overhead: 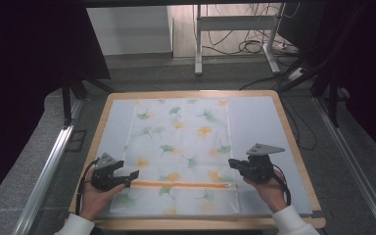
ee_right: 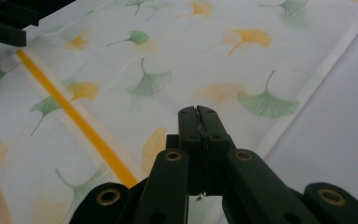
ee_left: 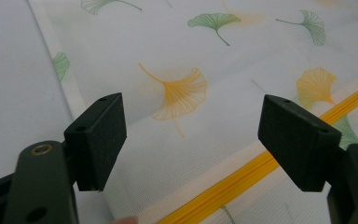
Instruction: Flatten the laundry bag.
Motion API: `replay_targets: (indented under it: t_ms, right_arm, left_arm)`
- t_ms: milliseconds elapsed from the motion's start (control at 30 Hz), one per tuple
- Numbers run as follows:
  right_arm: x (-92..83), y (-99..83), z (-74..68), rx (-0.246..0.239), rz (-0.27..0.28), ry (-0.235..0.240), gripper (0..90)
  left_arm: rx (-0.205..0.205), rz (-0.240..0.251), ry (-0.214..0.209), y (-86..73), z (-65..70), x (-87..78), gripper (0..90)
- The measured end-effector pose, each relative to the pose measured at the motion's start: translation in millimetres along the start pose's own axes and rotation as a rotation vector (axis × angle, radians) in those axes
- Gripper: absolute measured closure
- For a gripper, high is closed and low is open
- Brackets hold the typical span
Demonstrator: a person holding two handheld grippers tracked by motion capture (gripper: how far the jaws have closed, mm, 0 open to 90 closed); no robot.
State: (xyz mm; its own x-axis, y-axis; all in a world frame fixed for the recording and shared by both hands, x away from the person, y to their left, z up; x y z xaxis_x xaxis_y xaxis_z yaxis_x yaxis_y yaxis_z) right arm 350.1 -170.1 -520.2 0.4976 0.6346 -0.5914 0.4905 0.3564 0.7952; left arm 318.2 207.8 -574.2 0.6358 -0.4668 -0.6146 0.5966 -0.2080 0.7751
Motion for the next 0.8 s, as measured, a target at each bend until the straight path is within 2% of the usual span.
replay_targets:
  t_ms: [233,367,567,800]
  right_arm:
    - [-9.2,-31.0,-18.2,0.012,-0.045,0.042,88.8]
    - [-15.3,-39.7,-29.7,0.024,-0.045,0.076,88.8]
    - [-19.4,-52.0,-42.4,-0.001,-0.07,0.085,88.8]
    - [-16.1,-56.1,-44.5,-0.011,-0.088,0.075,88.8]
  left_arm:
    - [0.007,0.007,-0.001,1.8,3.1,0.3,23.2]
    - [0.014,0.011,-0.005,3.3,7.4,0.5,23.1]
    - [0.019,0.015,-0.006,4.2,9.6,0.7,23.0]
    - [0.034,0.013,-0.008,5.3,13.4,2.6,23.1]
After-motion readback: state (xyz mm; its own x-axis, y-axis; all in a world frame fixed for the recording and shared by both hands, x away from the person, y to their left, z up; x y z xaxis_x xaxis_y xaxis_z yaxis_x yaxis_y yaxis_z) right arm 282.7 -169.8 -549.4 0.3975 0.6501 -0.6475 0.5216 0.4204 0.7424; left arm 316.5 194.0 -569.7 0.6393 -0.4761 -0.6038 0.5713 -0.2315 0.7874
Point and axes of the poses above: each handheld gripper's, and its own axes: x roughly forward along the jaws, y roughly out of its top, z roughly to its right, the point moved 8 cm from there along x, roughly forward along the jaws
